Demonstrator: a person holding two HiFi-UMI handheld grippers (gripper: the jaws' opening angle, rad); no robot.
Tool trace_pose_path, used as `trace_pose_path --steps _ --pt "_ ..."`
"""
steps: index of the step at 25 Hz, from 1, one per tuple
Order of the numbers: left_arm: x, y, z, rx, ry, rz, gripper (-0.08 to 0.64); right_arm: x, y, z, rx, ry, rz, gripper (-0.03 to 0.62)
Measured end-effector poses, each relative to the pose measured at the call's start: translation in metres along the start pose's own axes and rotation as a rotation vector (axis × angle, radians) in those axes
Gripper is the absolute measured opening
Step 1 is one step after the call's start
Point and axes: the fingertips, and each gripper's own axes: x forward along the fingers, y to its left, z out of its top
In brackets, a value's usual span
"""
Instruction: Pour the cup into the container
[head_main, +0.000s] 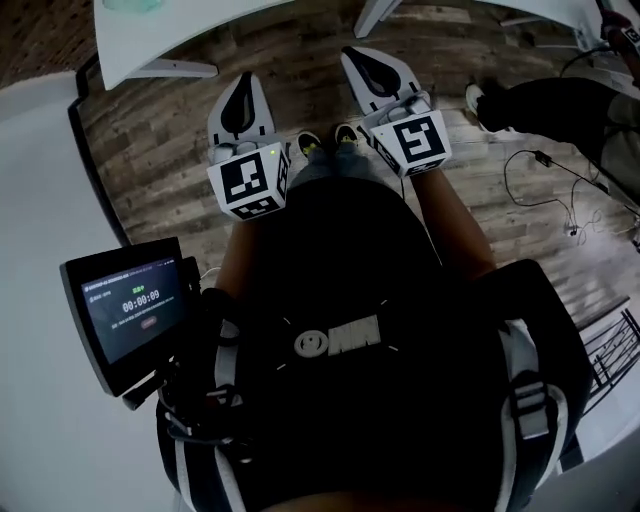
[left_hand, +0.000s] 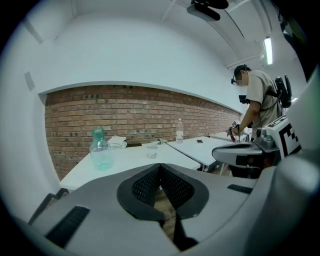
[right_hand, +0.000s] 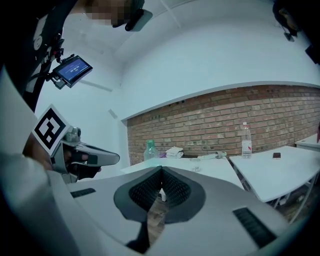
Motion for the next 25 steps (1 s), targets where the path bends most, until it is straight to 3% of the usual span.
trace_pose_path --steps 5,11,14,20,25 --pt "0.004 0.005 0.007 -0.003 -0.044 0.011 -0.006 0.003 -0.007 0.002 -0.012 -0.022 -0.006 0.005" --pt "0.116 0.046 0.038 0.066 -0.045 -0.044 -0.006 0.098 -0.060 0.018 -0.025 0.051 -0.018 0.005" --pt "0.132 0.050 0.046 0.107 -0.049 -0.060 -0.006 0.112 -0.063 0.023 -0.004 0.036 -0.028 0.005" --pt "0.129 0.060 0.046 0.086 -0.053 -0.014 -0.006 0.120 -0.060 0.016 -0.046 0.018 0.011 0.005" --pt "0.228 0.113 0.069 0.026 -0.008 -0.047 -0.006 0.231 -0.115 0.027 -0.041 0.102 0.004 0.005"
